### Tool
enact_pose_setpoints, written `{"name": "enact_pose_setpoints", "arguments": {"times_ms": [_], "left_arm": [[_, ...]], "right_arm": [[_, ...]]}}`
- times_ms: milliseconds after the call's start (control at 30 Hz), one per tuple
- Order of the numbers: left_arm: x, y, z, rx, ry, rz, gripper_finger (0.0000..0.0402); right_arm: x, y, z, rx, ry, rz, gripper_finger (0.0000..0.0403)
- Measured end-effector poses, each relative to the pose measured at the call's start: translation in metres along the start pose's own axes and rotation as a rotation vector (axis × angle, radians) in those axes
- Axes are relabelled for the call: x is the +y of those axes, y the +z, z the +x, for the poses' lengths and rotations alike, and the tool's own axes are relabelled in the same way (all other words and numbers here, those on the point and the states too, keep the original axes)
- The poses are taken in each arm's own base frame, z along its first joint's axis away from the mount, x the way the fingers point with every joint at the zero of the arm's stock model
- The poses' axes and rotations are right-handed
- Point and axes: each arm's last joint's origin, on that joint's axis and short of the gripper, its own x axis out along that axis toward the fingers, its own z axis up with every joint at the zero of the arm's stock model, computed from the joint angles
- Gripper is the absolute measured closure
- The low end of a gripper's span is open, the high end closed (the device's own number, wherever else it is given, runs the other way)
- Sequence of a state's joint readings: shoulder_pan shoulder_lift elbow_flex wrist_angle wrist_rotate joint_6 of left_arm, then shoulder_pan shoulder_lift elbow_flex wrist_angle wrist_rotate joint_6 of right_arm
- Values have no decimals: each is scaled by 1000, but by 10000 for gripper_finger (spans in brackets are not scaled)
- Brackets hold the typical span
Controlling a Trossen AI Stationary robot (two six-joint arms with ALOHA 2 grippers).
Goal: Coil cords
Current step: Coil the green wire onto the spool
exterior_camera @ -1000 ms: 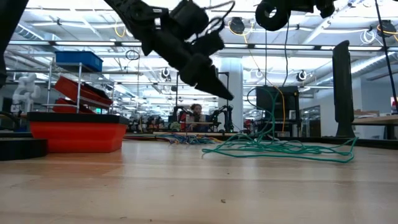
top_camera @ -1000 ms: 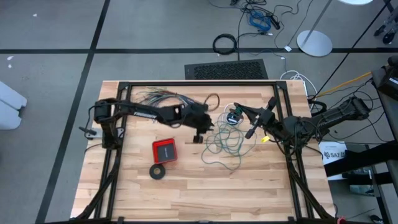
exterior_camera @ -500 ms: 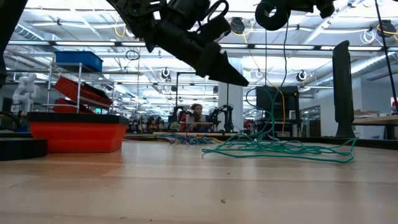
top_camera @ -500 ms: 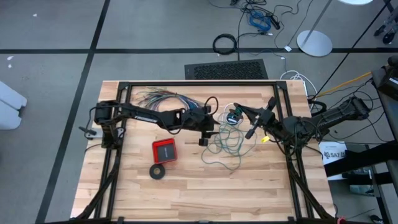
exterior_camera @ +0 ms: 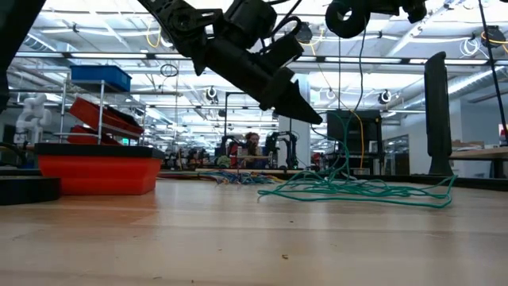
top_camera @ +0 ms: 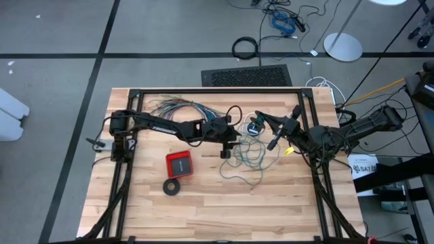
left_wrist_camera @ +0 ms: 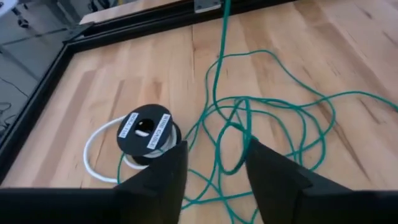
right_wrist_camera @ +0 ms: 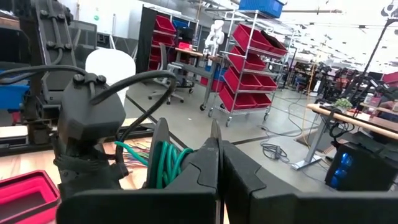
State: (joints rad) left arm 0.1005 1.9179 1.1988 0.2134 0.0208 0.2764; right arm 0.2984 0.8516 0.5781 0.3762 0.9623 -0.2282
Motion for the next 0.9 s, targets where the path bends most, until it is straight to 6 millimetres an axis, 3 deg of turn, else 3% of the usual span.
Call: {"name": "enact_pose_setpoints", "arguments": {"times_ms": [300,500,900], "left_arm": [[8,-11,2,50,-42,9,389],[20,-27,-1,226,73,53,398],[49,-57,-35,628,131,61,400]], "right_arm": [[0,0,1,2,-5,-22,403],[-1,0,1,2,-10,-37,403],[-1,-1,1,6,-14,-50,403]]}}
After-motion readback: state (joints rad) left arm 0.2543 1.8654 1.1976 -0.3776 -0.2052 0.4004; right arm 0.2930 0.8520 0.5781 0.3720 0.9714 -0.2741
